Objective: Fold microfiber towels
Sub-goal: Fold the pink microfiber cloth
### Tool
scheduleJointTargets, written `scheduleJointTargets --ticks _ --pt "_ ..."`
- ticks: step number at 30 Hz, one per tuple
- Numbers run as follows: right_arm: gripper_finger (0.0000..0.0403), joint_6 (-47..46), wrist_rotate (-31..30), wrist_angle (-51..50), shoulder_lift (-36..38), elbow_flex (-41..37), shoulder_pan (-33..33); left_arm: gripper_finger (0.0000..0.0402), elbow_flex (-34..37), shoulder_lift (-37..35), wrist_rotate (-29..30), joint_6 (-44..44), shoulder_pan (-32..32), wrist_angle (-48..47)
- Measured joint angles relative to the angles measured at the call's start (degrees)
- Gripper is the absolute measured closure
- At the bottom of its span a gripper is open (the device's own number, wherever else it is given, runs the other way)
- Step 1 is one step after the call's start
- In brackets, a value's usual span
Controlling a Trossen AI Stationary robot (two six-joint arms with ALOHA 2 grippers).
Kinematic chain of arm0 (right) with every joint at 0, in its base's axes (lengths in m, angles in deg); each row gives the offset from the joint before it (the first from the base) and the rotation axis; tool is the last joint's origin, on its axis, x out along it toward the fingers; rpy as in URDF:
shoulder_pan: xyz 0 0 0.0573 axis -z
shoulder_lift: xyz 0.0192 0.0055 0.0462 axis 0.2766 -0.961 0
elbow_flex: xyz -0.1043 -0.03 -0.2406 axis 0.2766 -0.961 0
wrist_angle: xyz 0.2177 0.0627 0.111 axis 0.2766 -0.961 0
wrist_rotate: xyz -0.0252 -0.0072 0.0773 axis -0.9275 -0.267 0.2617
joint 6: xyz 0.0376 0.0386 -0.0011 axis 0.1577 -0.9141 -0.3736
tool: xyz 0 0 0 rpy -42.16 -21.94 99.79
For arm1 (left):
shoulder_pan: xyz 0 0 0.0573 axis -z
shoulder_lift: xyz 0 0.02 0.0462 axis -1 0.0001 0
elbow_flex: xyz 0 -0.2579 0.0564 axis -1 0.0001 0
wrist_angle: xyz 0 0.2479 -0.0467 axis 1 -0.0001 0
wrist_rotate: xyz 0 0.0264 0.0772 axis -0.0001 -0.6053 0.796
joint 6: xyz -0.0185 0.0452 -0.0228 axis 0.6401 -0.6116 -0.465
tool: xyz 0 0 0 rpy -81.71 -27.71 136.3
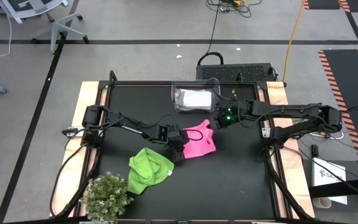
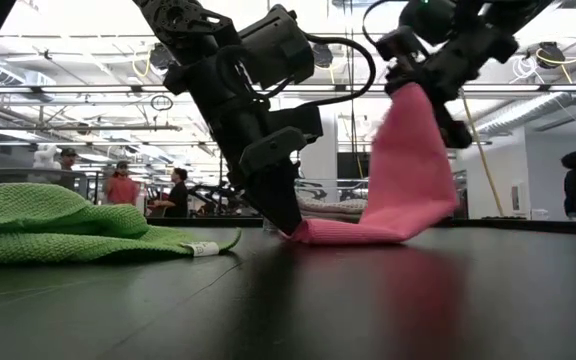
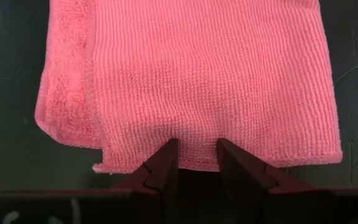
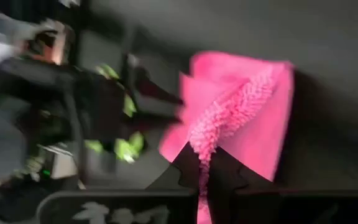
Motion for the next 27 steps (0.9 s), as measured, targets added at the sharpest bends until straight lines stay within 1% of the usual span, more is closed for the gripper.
scheduleJointTargets --ticks 3,7,10,13,17,21,27 --pt "0.0403 -1.5 0.0 4.4 -2.6 0.0 0.0 0.0286 0.0 0.0 0.0 0.0 0.0 0.2" --pt "0.0403 -2.6 0.1 10.2 -8.5 0.0 -1.1 0.0286 0.0 0.0 0.0 0.0 0.0 0.7" --pt "0.0403 -3.5 1.3 17.2 -14.1 0.0 -2.5 0.0286 -0.1 -0.1 0.0 0.0 -0.1 1.0" --pt "0.0403 -5.2 2.2 26.2 -19.2 0.0 -3.8 0.0286 -0.1 -0.1 0.0 -0.5 -0.2 1.0" --pt "0.0403 -8.3 4.4 35.8 -24.2 0.0 -5.2 0.0286 -0.1 -0.1 0.0 -1.4 -0.5 1.0" --pt "0.0403 -9.3 7.2 37.4 -26.6 -0.2 -6.7 0.0286 -0.1 -0.1 0.2 -1.9 -0.7 0.4" --pt "0.0403 -7.3 7.2 35.8 -26.5 -0.3 -6.7 0.0286 -0.1 -0.2 0.2 -2.0 -0.6 -1.4"
